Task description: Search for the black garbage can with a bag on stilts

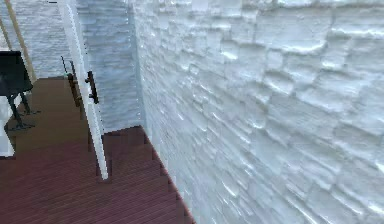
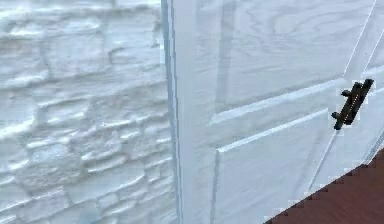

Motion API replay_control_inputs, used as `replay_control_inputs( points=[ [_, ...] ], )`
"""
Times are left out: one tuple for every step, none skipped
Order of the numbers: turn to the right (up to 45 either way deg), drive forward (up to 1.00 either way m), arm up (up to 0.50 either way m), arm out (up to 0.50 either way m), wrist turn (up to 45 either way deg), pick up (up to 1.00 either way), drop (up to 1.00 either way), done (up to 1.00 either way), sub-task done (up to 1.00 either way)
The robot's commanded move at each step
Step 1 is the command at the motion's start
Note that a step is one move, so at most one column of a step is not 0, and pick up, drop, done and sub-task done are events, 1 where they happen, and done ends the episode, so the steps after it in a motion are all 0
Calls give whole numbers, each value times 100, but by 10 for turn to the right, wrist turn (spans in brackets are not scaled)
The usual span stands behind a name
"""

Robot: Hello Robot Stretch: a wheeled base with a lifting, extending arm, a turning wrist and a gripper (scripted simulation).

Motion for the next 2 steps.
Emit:
replay_control_inputs(
  points=[
    [-240,0,0,0,0,0,0,0,0],
    [0,70,0,0,0,0,0,0,0]
  ],
)
